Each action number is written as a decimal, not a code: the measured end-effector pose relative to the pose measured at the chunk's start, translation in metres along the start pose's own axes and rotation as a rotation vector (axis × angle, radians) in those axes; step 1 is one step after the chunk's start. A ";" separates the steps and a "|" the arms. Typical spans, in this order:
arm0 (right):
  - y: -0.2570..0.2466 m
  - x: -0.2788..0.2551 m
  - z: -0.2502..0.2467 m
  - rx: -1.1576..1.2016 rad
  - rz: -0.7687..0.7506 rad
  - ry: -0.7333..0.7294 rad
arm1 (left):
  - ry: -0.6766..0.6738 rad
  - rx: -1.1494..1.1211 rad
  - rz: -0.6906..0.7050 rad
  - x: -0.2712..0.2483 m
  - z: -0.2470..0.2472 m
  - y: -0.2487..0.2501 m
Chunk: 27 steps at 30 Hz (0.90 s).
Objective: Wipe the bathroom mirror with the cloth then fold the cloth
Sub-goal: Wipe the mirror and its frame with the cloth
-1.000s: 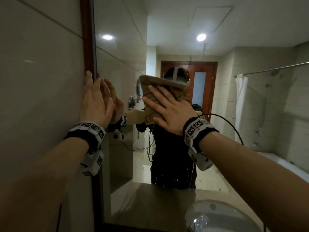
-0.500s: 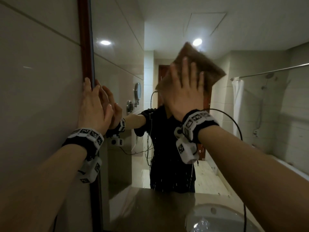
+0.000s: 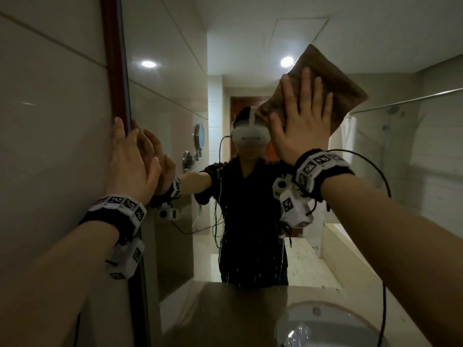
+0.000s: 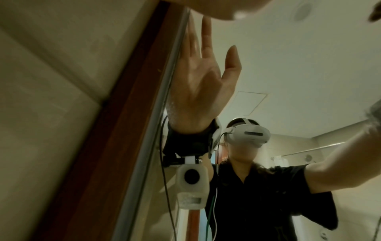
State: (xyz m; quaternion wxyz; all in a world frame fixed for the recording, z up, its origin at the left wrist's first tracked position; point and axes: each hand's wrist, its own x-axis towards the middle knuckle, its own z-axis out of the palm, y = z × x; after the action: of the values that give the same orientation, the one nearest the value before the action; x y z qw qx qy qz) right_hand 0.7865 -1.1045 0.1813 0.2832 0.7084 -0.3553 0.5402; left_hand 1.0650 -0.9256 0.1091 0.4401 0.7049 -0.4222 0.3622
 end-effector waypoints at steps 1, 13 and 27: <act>-0.002 0.000 0.002 -0.002 0.012 0.016 | -0.001 -0.011 0.000 0.000 0.000 0.000; -0.105 -0.030 0.029 0.115 -0.276 -0.145 | 0.026 -0.020 0.052 -0.001 0.003 -0.004; -0.027 -0.003 0.005 0.021 0.191 0.058 | 0.061 -0.147 -0.008 0.001 0.001 0.000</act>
State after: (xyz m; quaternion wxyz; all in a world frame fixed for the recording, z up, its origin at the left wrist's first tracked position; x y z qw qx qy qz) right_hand 0.8108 -1.0917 0.1763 0.2333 0.6582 -0.4072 0.5887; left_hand 1.0652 -0.9270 0.1094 0.5049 0.6608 -0.4313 0.3498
